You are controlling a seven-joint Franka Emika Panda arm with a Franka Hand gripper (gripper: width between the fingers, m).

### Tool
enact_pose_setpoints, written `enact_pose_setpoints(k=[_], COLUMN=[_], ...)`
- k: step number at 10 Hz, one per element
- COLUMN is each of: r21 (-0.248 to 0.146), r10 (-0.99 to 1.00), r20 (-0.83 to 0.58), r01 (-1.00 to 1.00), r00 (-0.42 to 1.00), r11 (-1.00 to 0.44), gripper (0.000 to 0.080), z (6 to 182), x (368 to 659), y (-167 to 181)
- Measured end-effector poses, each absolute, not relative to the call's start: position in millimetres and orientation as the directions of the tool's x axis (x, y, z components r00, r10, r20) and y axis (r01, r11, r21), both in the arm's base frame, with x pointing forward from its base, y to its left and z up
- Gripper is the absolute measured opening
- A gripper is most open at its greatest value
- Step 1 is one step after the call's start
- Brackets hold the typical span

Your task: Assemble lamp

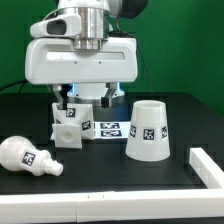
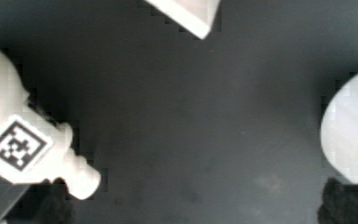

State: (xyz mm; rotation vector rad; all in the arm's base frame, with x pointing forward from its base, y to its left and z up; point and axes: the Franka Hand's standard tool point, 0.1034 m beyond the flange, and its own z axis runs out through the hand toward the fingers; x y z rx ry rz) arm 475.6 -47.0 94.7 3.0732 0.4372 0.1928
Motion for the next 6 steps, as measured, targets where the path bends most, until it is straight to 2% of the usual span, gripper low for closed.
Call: enact_pose_setpoints(k=[1, 2, 4, 6], r21=[0.028, -0.019, -0.053, -0.074], r10=[0.205, 0.036, -0.201, -0.329], r20=[0.116, 0.087, 0.061, 0.05], r01=[0.203, 0.038, -0.198, -0.325], r00=[0.972, 0.996, 0.978, 0.943], r11=[-0.979, -0.999, -0.979, -0.943], gripper=[0.0699, 0.0699, 0.0699, 0.0699], z=[93.7, 92.5, 93.6, 92.3], x=[474, 470, 470, 470], y=[-50, -62, -80, -80])
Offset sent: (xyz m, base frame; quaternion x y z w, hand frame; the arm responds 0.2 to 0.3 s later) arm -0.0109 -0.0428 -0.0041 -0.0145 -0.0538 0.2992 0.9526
